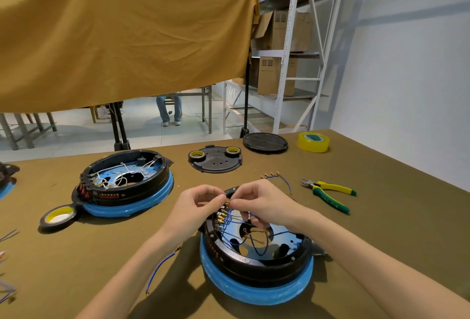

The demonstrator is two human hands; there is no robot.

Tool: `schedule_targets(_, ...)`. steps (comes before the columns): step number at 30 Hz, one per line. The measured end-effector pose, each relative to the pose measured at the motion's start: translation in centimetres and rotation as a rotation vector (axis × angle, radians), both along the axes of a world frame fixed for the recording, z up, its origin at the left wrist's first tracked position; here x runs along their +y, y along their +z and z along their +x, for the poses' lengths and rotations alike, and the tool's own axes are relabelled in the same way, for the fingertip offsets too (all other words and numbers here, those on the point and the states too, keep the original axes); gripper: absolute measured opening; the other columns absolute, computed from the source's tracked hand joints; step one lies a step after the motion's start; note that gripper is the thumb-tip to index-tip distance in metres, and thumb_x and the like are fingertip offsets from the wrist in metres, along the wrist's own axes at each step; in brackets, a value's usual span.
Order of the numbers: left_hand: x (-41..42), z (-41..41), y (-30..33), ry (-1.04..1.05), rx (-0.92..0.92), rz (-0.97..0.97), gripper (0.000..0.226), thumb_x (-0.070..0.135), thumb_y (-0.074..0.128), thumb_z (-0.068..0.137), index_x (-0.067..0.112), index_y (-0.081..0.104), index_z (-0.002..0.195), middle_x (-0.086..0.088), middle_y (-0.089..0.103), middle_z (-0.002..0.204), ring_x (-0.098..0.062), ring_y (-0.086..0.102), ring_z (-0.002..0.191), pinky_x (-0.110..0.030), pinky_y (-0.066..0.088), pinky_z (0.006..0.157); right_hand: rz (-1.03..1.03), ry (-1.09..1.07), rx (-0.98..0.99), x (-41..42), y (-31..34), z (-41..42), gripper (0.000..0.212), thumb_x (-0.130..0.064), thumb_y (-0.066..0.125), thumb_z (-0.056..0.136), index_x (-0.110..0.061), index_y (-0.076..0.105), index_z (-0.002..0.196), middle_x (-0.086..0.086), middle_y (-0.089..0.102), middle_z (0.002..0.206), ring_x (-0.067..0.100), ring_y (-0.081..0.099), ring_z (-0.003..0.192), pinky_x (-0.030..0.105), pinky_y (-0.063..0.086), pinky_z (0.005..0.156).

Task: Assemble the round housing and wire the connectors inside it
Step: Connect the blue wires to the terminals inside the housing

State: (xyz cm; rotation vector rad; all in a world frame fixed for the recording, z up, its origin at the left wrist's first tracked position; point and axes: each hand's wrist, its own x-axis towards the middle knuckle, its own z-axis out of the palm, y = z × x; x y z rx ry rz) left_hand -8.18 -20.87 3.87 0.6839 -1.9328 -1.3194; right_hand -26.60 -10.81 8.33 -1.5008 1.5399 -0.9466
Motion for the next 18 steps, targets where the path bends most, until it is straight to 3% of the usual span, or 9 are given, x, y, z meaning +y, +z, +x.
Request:
schedule_targets(3,-0.8,0.2,-2.3,0.153,0.026,0.022,0.014,0.030,0.062,0.099,0.028,0.071,0.110,0.013,0.075,0.102,0.001,0.067,0.099,-0.025,0.054,0.089,0.109,-0.017,0.171,-0.3,-0.4,0.4,0.015,-0.023,0.068,0.098,-0.010,0.075,0.098,0.000,0.064,0.067,0.011,0.053,0.045,0.021,0.040,0.039)
schedule_targets(5,-1.1,0.3,-3.4,0.189,0.032,0.064,0.018,0.029,0.059,0.101,0.028,0.069,0.116,0.012,0.073,0.111,-0.003,0.065,0.108,-0.030,0.053,0.094,0.158,-0.027,0.269,-0.7,-0.5,0.8,0.015,-0.022,0.070,0.096,-0.009,0.077,0.096,-0.002,0.065,0.067,0.008,0.053,0.044,0.018,0.039,0.039)
schedule_targets(7,-1.1,0.4,-4.2,0.161,0.023,0.080,0.021,0.029,0.059,0.101,0.027,0.069,0.120,0.009,0.073,0.113,-0.011,0.068,0.109,-0.033,0.057,0.090,0.181,-0.054,0.311,-1.2,-0.9,1.0,0.015,-0.022,0.071,0.095,-0.009,0.078,0.095,-0.002,0.066,0.067,0.007,0.051,0.044,0.018,0.039,0.041)
schedule_targets(10,-0.8,0.3,-4.8,0.172,0.078,0.054,0.019,0.022,0.061,0.101,0.024,0.072,0.117,0.009,0.077,0.105,-0.011,0.073,0.096,-0.026,0.060,0.075,0.164,-0.058,0.429,-1.7,-1.7,1.4,0.016,-0.024,0.071,0.094,-0.011,0.080,0.095,-0.006,0.067,0.065,0.000,0.049,0.043,0.017,0.040,0.048)
schedule_targets(13,-0.3,0.3,-5.1,0.209,0.148,0.068,0.016,0.019,0.063,0.100,0.022,0.076,0.109,0.006,0.079,0.096,-0.013,0.075,0.089,-0.022,0.059,0.069,0.107,-0.056,0.494,-1.9,-2.7,1.8,0.015,-0.025,0.071,0.094,-0.014,0.081,0.091,-0.009,0.063,0.059,0.002,0.046,0.044,0.018,0.039,0.048)
schedule_targets(18,0.6,0.4,-5.7,0.318,0.141,0.020,0.018,0.033,0.064,0.099,0.025,0.080,0.100,0.005,0.079,0.085,-0.015,0.076,0.078,-0.035,0.061,0.066,0.037,-0.050,0.489,-2.0,-3.4,1.9,0.016,-0.024,0.069,0.094,-0.017,0.082,0.088,-0.009,0.066,0.058,0.002,0.047,0.044,0.019,0.040,0.049)
